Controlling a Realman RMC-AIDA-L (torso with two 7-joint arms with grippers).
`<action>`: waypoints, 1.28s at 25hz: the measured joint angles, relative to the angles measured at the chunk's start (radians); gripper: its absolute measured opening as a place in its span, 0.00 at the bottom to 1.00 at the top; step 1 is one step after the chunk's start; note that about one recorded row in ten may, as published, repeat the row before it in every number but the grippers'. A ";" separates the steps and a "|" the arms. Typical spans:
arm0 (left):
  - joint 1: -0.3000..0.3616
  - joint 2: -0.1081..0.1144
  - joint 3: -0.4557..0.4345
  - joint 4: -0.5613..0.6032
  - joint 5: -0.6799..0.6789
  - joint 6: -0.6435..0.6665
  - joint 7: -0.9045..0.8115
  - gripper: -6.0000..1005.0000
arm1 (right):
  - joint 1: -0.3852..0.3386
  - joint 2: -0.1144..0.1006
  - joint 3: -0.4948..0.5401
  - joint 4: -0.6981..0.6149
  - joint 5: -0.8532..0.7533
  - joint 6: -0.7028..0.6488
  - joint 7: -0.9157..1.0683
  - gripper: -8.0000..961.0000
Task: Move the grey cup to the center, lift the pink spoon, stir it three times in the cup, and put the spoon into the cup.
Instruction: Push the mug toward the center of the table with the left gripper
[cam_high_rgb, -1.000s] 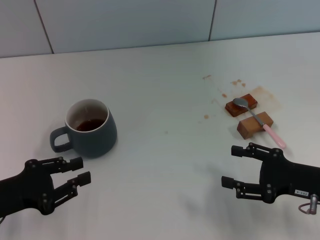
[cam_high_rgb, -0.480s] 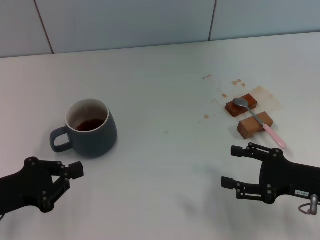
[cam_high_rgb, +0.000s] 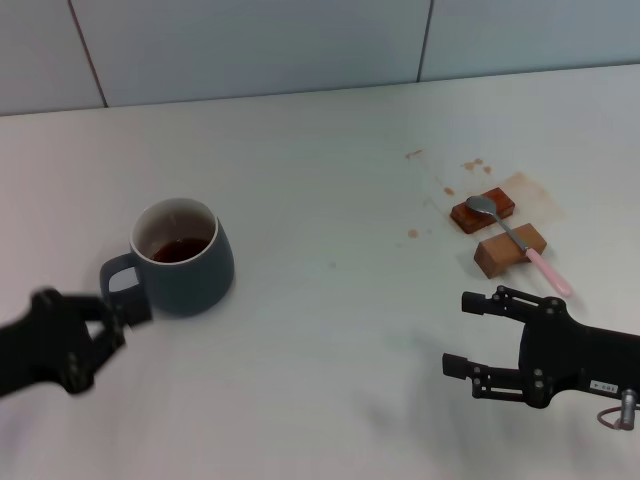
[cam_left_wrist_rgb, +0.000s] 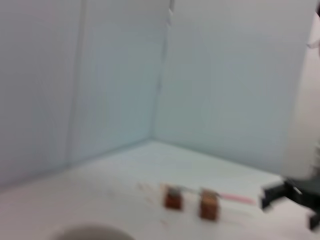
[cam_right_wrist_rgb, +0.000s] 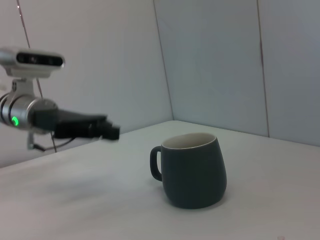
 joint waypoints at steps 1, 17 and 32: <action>-0.006 -0.003 -0.036 0.001 -0.005 0.000 0.010 0.00 | -0.001 0.000 0.000 0.000 0.000 0.000 0.000 0.85; -0.108 -0.029 -0.154 0.064 0.018 -0.360 0.261 0.00 | -0.011 0.003 0.012 0.003 0.000 -0.001 0.002 0.85; -0.100 -0.069 -0.169 -0.148 -0.191 -0.395 0.580 0.00 | -0.004 0.006 0.051 0.025 0.000 -0.002 -0.008 0.85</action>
